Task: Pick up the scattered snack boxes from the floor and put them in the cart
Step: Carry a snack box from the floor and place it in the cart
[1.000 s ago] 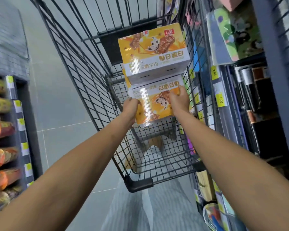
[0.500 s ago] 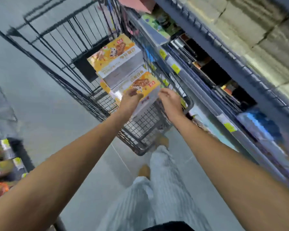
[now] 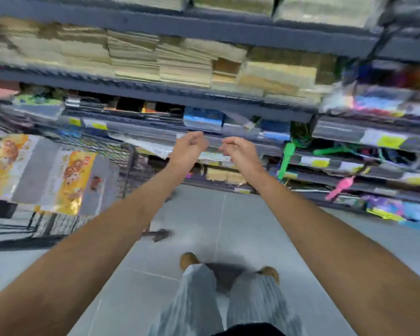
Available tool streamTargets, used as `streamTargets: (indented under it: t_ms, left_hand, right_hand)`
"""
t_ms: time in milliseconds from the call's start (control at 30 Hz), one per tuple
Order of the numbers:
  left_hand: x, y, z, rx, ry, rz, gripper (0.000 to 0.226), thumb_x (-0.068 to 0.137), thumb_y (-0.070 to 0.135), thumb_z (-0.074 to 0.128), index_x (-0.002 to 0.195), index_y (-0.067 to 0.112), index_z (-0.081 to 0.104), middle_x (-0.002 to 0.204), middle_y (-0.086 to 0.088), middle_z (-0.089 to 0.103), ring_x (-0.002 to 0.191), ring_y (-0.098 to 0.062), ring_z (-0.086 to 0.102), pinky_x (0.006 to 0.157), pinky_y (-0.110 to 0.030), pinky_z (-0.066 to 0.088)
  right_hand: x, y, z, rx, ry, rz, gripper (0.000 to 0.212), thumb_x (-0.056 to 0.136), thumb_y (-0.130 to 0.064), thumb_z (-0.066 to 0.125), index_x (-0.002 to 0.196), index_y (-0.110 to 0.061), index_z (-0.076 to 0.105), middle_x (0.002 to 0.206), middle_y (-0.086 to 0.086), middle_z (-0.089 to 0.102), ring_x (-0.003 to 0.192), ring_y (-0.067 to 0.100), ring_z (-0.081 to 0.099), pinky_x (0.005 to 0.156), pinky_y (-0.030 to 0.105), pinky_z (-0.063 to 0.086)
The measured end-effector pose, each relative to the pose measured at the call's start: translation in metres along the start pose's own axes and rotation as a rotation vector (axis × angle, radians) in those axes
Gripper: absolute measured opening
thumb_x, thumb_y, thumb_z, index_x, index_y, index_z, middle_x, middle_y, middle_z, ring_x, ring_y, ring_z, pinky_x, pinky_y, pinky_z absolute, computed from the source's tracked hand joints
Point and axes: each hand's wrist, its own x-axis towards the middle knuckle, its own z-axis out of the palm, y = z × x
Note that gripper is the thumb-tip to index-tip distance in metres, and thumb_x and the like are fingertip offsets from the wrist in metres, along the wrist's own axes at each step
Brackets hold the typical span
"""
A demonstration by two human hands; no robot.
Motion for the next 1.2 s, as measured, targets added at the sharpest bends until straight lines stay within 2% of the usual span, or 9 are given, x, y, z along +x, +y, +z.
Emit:
streamTargets:
  t_ms: [133, 267, 367, 467, 567, 667, 800, 1067, 1200]
  left_hand:
    - [-0.025, 0.025, 0.109, 0.112, -0.129, 0.058, 0.032, 0.094, 0.015, 0.056, 0.126, 0.011, 0.058, 0.107, -0.001, 0.060, 0.097, -0.009, 0.053, 0.080, -0.019, 0.037]
    - [-0.057, 0.042, 0.239, 0.203, -0.274, 0.121, 0.019, 0.092, 0.005, 0.054, 0.107, 0.008, 0.065, 0.089, -0.002, 0.060, 0.086, -0.012, 0.051, 0.053, -0.006, 0.037]
    - [-0.084, 0.053, 0.324, 0.212, -0.384, 0.125, 0.016, 0.091, 0.002, 0.055, 0.099, 0.013, 0.064, 0.083, -0.003, 0.058, 0.080, -0.013, 0.052, 0.063, -0.015, 0.043]
    - [-0.106, 0.060, 0.394, 0.292, -0.515, 0.153, 0.021, 0.089, 0.005, 0.056, 0.106, 0.015, 0.064, 0.091, -0.005, 0.063, 0.080, -0.013, 0.054, 0.067, -0.023, 0.042]
    - [-0.132, 0.067, 0.462, 0.364, -0.616, 0.189, 0.025, 0.089, 0.010, 0.059, 0.114, 0.010, 0.065, 0.097, -0.005, 0.062, 0.086, -0.015, 0.056, 0.061, -0.016, 0.042]
    - [-0.159, 0.073, 0.520, 0.415, -0.713, 0.233, 0.028, 0.089, 0.009, 0.060, 0.116, 0.005, 0.064, 0.101, -0.003, 0.061, 0.095, -0.014, 0.055, 0.085, -0.022, 0.043]
    - [-0.187, 0.077, 0.586, 0.435, -0.847, 0.245, 0.029, 0.081, 0.012, 0.066, 0.110, 0.007, 0.065, 0.100, -0.008, 0.062, 0.096, -0.016, 0.056, 0.100, -0.034, 0.044]
    - [-0.262, 0.076, 0.763, 0.598, -1.172, 0.354, 0.032, 0.091, 0.005, 0.056, 0.122, 0.000, 0.058, 0.108, -0.014, 0.062, 0.092, -0.016, 0.052, 0.051, -0.006, 0.034]
    - [-0.299, 0.080, 0.843, 0.643, -1.281, 0.385, 0.035, 0.092, 0.005, 0.055, 0.125, -0.003, 0.055, 0.104, -0.006, 0.056, 0.092, -0.019, 0.053, 0.061, -0.010, 0.041]
  right_hand:
    - [-0.024, 0.033, -0.111, 0.010, 0.116, 0.029, 0.022, 0.090, -0.005, 0.058, 0.108, 0.002, 0.067, 0.093, 0.009, 0.065, 0.083, 0.016, 0.058, 0.065, 0.015, 0.043]
    - [-0.059, 0.076, -0.235, 0.058, 0.255, 0.029, 0.014, 0.085, 0.003, 0.059, 0.094, 0.004, 0.069, 0.076, 0.007, 0.066, 0.085, 0.024, 0.060, 0.086, 0.043, 0.050]
    - [-0.093, 0.099, -0.321, 0.062, 0.335, 0.062, 0.011, 0.085, 0.002, 0.060, 0.086, 0.001, 0.070, 0.058, -0.003, 0.062, 0.070, 0.023, 0.059, 0.071, 0.032, 0.050]
    - [-0.126, 0.122, -0.388, 0.112, 0.412, 0.085, 0.018, 0.088, 0.004, 0.055, 0.079, -0.004, 0.068, 0.075, 0.010, 0.062, 0.062, 0.012, 0.057, 0.055, 0.012, 0.041]
    - [-0.156, 0.155, -0.445, 0.213, 0.535, 0.116, 0.016, 0.091, 0.001, 0.052, 0.087, 0.002, 0.067, 0.082, 0.013, 0.060, 0.072, 0.018, 0.053, 0.063, 0.019, 0.040]
    - [-0.184, 0.185, -0.490, 0.310, 0.650, 0.135, 0.021, 0.092, -0.001, 0.053, 0.078, -0.013, 0.064, 0.070, 0.001, 0.062, 0.067, 0.013, 0.054, 0.063, 0.016, 0.042]
    - [-0.226, 0.207, -0.536, 0.387, 0.782, 0.156, 0.022, 0.093, 0.000, 0.051, 0.080, -0.008, 0.066, 0.061, -0.010, 0.062, 0.052, -0.006, 0.053, 0.048, 0.002, 0.035]
    - [-0.306, 0.269, -0.645, 0.498, 1.135, 0.297, 0.018, 0.092, -0.001, 0.048, 0.100, -0.003, 0.064, 0.093, 0.019, 0.063, 0.066, 0.011, 0.054, 0.046, 0.003, 0.038]
    - [-0.337, 0.292, -0.698, 0.560, 1.258, 0.335, 0.019, 0.093, 0.000, 0.048, 0.104, 0.002, 0.064, 0.094, 0.018, 0.062, 0.067, 0.010, 0.055, 0.046, 0.003, 0.038]
